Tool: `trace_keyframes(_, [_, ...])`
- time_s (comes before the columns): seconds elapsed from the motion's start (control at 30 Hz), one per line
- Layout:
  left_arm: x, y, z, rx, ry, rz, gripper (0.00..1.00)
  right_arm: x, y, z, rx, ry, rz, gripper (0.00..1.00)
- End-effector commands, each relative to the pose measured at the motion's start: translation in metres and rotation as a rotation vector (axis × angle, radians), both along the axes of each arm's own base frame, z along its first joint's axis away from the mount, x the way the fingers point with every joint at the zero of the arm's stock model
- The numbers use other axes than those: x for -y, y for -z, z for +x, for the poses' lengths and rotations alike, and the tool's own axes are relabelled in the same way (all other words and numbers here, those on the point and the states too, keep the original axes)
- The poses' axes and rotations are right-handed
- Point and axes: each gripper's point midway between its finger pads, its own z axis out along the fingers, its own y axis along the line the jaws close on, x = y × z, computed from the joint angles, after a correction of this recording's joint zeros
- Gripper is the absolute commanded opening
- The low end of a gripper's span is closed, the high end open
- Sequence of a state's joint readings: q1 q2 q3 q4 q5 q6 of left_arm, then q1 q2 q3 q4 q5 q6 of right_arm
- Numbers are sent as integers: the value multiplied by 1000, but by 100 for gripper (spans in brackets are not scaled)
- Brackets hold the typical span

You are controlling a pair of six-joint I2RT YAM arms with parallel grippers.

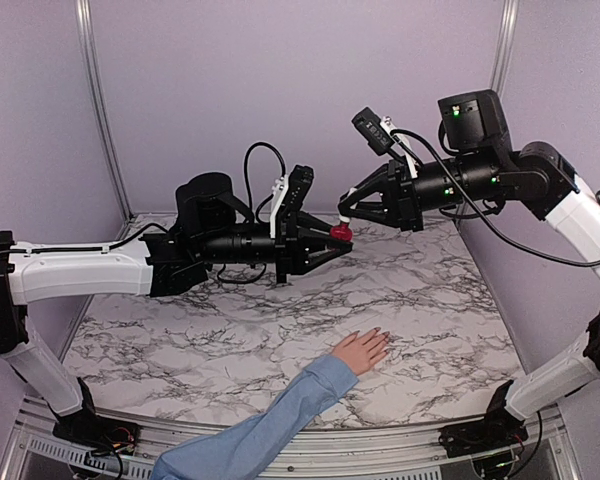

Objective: Paint the nails
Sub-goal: Unscrew the nail polish bottle cap from the nail polish bottle.

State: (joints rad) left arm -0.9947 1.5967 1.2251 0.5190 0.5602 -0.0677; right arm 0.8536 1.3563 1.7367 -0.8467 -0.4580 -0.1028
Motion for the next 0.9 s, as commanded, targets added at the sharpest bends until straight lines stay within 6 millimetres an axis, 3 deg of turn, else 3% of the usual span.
trace_keyframes(0.0, [-1,6,9,-4,-27,1,0,5,-28,-11,52,-15,57,0])
trace_keyframes(0.87, [-4,8,12,-6,-39,4,0,7,-25,-11,45,-6,53,0])
